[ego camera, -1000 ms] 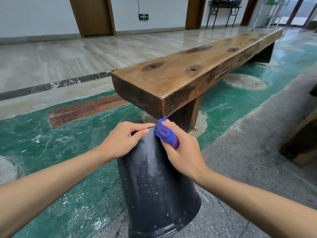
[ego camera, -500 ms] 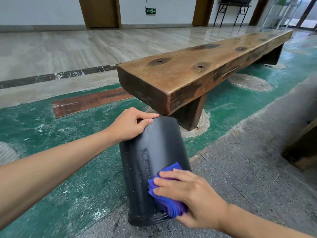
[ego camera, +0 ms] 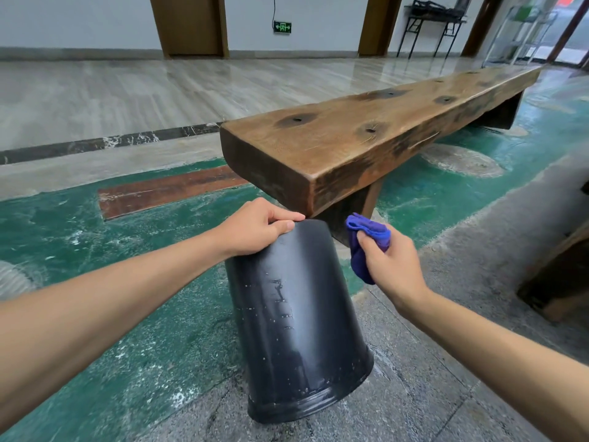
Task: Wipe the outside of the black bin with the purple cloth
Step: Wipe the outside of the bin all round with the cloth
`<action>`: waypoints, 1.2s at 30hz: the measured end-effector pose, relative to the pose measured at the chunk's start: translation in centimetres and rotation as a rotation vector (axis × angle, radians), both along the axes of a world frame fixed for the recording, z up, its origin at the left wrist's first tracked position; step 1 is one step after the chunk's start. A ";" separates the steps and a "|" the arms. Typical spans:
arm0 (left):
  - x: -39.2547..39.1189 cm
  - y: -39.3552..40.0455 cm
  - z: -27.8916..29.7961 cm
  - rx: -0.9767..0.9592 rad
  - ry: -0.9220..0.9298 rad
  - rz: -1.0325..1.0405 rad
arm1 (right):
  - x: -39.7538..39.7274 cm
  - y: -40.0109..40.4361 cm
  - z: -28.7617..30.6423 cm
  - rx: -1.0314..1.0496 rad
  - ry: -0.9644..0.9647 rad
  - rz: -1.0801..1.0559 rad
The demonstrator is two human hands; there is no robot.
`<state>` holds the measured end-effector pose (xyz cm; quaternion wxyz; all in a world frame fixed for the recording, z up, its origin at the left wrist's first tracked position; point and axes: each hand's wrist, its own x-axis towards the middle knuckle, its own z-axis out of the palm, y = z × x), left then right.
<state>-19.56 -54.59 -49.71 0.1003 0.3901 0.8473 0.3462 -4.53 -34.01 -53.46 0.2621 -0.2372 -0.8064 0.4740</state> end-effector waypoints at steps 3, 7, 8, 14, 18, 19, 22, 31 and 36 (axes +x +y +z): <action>0.0 0.3 0.2 -0.028 -0.032 -0.050 | -1.8 -1.6 -0.5 -0.034 -0.046 0.090; -0.2 -0.3 0.0 -0.015 -0.115 -0.065 | -2.0 -4.2 0.0 0.136 -0.037 0.178; -0.3 -0.6 0.0 -0.005 -0.133 -0.058 | -1.6 -4.9 0.2 0.204 -0.012 0.224; -1.3 -1.1 -0.4 0.010 -0.174 -0.031 | 1.5 -8.1 0.0 0.491 0.055 0.629; -1.9 -0.8 -0.1 -0.051 -0.122 0.005 | 3.8 -8.9 -0.8 0.734 -0.080 0.823; -2.0 -0.8 -0.2 -0.057 -0.118 0.012 | 4.5 -8.9 -0.9 0.771 -0.094 0.852; -2.0 -0.9 -0.1 -0.061 -0.119 0.027 | 6.5 -8.4 -1.2 0.874 -0.115 0.947; -1.2 -0.4 0.4 -0.018 -0.256 0.019 | 6.4 -6.3 1.2 0.454 0.002 0.778; 2.2 2.1 1.3 0.169 -0.261 -0.017 | 0.9 -4.6 5.5 0.014 -0.056 0.509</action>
